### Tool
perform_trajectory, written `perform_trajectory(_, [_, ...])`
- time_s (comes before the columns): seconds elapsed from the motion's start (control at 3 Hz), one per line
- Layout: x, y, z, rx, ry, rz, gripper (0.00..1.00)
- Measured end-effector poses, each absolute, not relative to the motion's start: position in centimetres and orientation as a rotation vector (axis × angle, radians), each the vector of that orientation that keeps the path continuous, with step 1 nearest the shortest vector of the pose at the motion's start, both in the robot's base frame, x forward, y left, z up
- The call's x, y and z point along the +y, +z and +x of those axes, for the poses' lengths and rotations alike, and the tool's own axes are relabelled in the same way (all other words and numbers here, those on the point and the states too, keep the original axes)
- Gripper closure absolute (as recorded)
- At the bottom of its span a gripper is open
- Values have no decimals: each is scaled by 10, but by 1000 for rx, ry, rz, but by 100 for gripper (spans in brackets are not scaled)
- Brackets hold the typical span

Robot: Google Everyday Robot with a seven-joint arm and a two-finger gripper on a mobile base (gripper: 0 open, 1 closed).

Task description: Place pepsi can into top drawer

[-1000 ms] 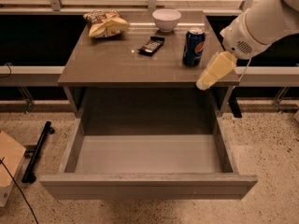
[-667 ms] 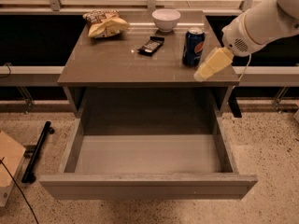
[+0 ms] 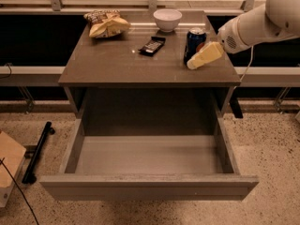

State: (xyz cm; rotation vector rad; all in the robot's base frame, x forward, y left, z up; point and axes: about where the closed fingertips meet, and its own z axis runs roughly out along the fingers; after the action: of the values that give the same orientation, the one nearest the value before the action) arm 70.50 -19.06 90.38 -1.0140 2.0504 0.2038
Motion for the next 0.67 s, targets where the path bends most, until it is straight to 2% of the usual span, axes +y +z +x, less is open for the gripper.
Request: perform_trajectory(0.67, [-179, 895, 751, 2024, 283, -961, 0])
